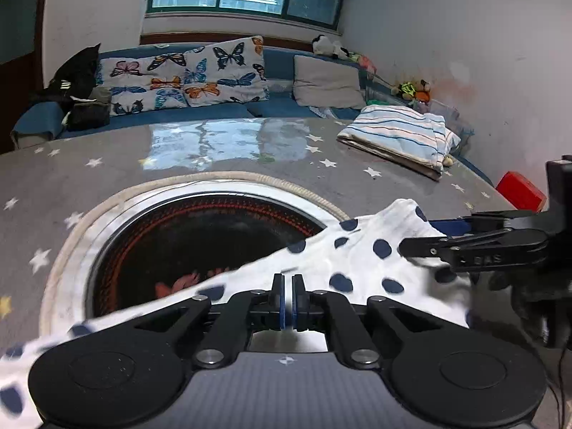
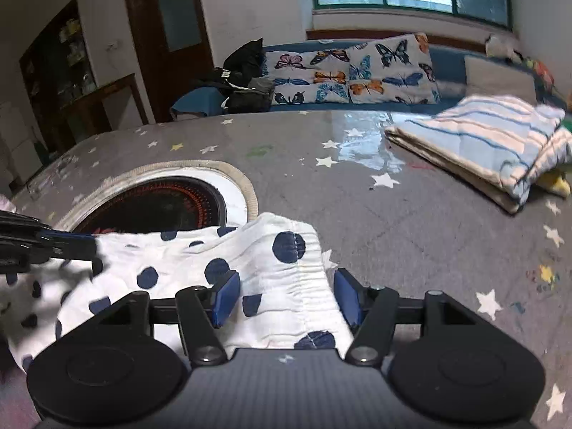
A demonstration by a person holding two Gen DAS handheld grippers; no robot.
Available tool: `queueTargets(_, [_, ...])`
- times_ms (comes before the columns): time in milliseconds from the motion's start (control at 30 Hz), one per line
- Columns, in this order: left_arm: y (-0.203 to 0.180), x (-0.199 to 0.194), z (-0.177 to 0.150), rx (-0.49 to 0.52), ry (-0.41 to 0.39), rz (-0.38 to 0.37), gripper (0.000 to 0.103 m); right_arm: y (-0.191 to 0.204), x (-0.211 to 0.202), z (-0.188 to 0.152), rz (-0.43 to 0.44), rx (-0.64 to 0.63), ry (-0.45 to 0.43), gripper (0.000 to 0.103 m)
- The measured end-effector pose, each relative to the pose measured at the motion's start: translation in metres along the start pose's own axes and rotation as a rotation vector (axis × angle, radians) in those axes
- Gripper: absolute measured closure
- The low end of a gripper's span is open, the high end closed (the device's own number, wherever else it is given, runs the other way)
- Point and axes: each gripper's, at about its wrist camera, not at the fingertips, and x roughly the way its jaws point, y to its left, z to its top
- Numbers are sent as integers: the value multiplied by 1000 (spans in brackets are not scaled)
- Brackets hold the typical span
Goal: Fold clothes
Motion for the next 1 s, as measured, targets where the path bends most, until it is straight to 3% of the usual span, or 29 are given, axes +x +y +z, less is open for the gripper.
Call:
queueTargets(67, [3,-15,-6,-12,-9,16,96,1,-1,0,24,8,7,73])
queueTargets(233, [9,-48,-22,-31,-20,58,91,1,-4,0,42,62,13,83])
queueTargets(300, [11,-58,-29,-41,-16,72,81,2,-9,1,40,89,3,87])
queueTargets(333, [12,-62,-33,-46,-15,83,68,3,-12,1,39,103,-1,88])
queueTargets(367, [13,-66,-36,-51,-15,93,63,4,-15,1,39,116,-6,89])
queueTargets(733, [40,-114,-70,-168,-62,164,59,41,-45,25,106,173,-32,91])
queueTargets(1000, [72,-155,-100,-231,-98,208,54,111,-52,63,200,148,-26,91])
